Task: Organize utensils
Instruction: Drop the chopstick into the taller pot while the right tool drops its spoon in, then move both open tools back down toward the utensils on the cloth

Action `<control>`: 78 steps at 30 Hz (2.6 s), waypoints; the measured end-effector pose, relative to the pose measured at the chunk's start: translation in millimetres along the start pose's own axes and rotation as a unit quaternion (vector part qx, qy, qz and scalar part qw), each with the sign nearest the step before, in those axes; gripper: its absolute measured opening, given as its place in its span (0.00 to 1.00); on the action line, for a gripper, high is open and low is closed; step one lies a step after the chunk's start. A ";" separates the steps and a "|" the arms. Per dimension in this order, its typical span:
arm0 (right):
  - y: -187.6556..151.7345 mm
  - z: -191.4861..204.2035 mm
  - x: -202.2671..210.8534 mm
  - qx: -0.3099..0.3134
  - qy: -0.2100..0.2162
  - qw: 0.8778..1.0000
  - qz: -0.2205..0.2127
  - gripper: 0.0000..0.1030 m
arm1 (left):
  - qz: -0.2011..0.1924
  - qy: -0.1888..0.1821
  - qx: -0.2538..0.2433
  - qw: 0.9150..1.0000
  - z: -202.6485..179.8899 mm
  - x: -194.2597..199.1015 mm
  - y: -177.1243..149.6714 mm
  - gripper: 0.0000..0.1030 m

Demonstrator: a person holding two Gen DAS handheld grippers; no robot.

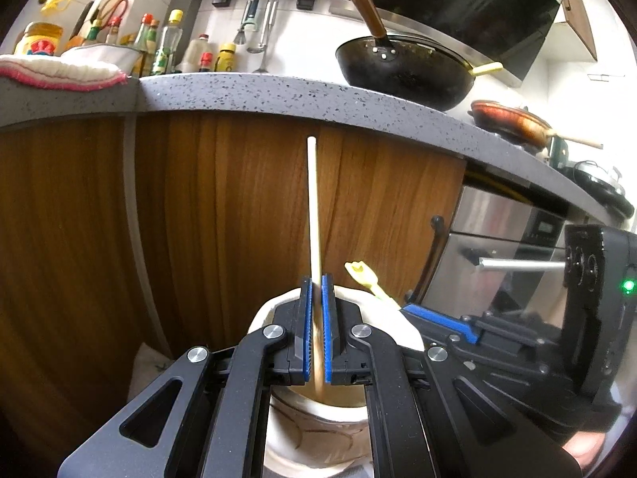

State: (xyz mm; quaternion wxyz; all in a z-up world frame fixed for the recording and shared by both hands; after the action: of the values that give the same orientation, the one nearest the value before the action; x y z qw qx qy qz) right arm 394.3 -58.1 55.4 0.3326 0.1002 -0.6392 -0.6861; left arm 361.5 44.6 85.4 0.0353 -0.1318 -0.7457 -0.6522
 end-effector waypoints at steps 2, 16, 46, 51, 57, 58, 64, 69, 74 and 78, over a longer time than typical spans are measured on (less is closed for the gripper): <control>0.4 0.3 -1.2 0.001 0.002 1.000 -0.002 0.09 | -0.002 0.001 -0.003 1.000 -0.5 0.0 -0.3 0.05; -16.9 3.1 27.1 0.016 0.004 0.999 -0.030 0.09 | -0.009 -0.001 0.004 1.000 3.5 6.2 -1.9 0.05; -16.9 -5.0 59.5 0.040 -0.066 0.997 0.032 0.24 | 0.029 0.044 0.016 0.999 12.9 68.7 -14.4 0.32; -25.3 0.1 96.7 0.046 -0.059 0.997 0.035 0.24 | 0.070 0.051 0.024 0.996 20.7 89.5 -54.6 0.32; -71.3 -8.1 128.3 0.030 -0.041 0.993 0.105 0.25 | 0.165 0.050 0.025 0.985 16.9 98.3 -118.9 0.32; -78.6 -10.7 131.7 0.024 -0.041 0.992 0.117 0.25 | 0.177 0.047 0.021 0.983 14.1 100.5 -127.8 0.31; -130.3 -22.9 149.2 0.009 -0.049 0.980 0.192 0.25 | 0.225 0.041 -0.007 0.973 -3.8 105.1 -165.3 0.24; -161.7 -20.6 151.5 0.004 -0.034 0.966 0.258 0.25 | 0.254 0.046 -0.034 0.965 -11.8 102.5 -180.2 0.23; -165.1 -23.0 150.0 0.013 -0.039 0.959 0.279 0.25 | 0.267 0.048 -0.052 0.961 -10.4 101.9 -181.0 0.21; -169.4 -20.3 149.0 0.029 -0.039 0.954 0.295 0.25 | 0.278 0.045 -0.064 0.957 -8.7 103.8 -181.1 0.21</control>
State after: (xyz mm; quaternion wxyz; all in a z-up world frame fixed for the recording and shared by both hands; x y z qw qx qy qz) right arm 237.1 -168.2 -64.9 0.4923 -0.1099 -0.6724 -0.5417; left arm 216.6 30.9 -64.5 0.2403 -0.3060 -0.6342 -0.6681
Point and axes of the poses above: each gripper's, at about its wrist camera, not at the fingertips, and x roughly against the way its jaws point, z to its left, y to its top, the point moved 8 cm from there along -x, roughly the way its jaws point, and after that the axes turned 8 degrees about -z, right-handed, at the moved point
